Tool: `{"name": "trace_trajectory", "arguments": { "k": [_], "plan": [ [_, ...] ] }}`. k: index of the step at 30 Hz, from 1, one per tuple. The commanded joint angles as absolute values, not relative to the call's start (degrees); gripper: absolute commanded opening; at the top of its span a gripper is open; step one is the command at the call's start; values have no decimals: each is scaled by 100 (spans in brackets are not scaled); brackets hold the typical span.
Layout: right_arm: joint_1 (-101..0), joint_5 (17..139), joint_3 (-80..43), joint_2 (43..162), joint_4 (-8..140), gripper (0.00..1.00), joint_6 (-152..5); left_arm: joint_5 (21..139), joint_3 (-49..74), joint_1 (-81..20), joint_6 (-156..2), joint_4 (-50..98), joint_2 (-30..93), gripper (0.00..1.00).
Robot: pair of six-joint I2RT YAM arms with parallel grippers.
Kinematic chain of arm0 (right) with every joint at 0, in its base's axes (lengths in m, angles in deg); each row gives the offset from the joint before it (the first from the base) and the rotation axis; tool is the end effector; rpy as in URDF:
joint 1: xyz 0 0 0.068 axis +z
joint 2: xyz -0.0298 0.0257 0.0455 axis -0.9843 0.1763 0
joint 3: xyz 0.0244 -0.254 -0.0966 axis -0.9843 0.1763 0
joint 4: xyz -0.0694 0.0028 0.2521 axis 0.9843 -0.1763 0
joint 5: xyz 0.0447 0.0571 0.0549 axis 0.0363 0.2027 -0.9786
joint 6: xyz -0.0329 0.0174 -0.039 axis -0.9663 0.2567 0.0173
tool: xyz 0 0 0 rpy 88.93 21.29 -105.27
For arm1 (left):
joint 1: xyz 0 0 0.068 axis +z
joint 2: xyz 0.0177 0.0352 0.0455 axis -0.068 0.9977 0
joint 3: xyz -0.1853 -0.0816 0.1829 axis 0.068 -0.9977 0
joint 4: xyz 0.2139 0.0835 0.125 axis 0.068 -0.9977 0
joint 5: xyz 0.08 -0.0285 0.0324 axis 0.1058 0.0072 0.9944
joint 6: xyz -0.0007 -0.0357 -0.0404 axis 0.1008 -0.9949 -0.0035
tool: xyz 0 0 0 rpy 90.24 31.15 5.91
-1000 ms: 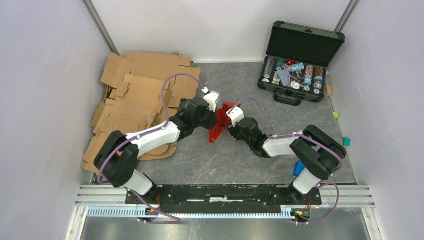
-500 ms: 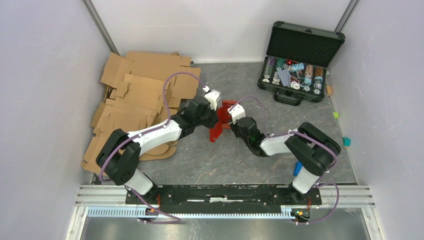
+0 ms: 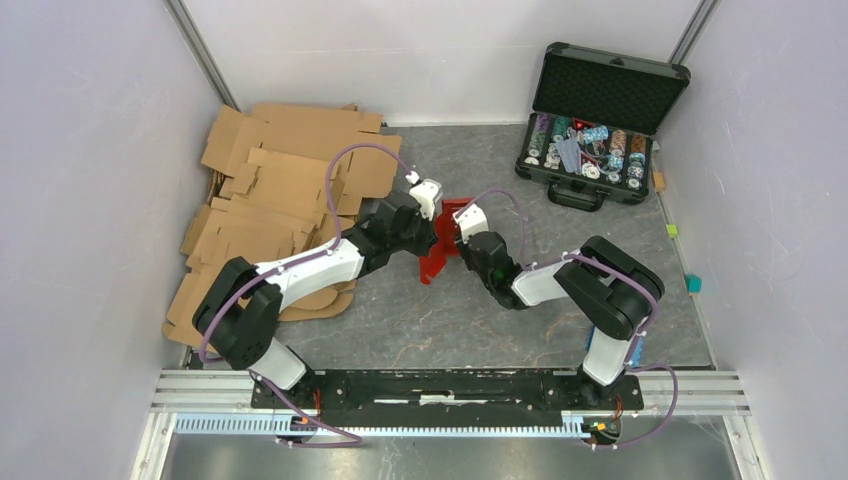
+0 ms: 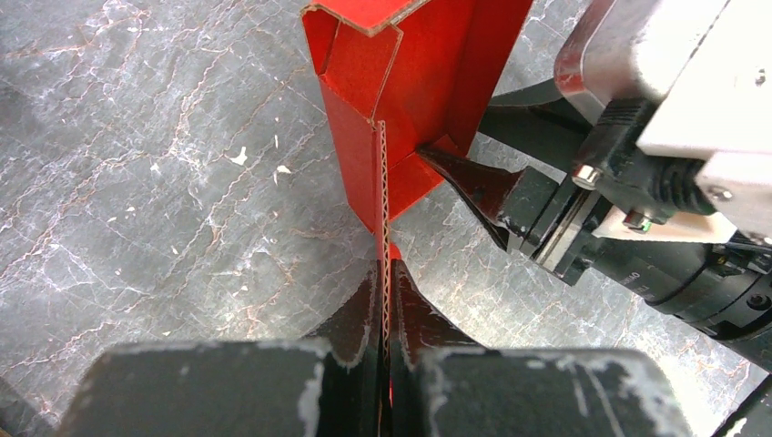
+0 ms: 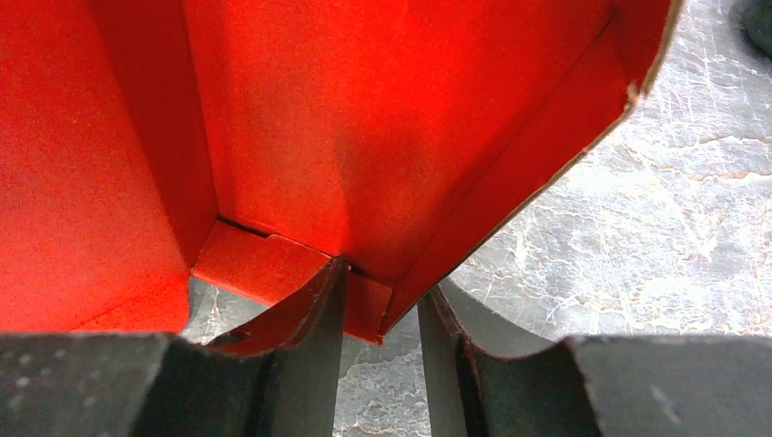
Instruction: Fold the paper box
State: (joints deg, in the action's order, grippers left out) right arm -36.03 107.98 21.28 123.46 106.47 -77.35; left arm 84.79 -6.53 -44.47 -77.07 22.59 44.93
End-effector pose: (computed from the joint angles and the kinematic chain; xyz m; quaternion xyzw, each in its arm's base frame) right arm 0.2433 0.2142 0.1239 -0.1914 0.8174 0.0520 0.5408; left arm 0.2557 -0.2217 0.2212 0.2307 0.8560 -0.2280 0.4025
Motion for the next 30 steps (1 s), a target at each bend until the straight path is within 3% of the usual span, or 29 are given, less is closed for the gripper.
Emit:
{"name": "trace_trajectory", "arguments": {
  "k": [1,12,30],
  "plan": [
    [-3400,10329,1957,12644,10326,40,-7482,7991,-635,-4544,-7627,1863,4726,5],
    [-3261,10722,1863,12703,10057,35,-7501,7992,-639,-4569,-7621,1834,4695,5],
    [-3133,10606,1728,12761,10090,44,-7098,7966,-630,-4582,-7642,1827,4673,5]
  ]
}}
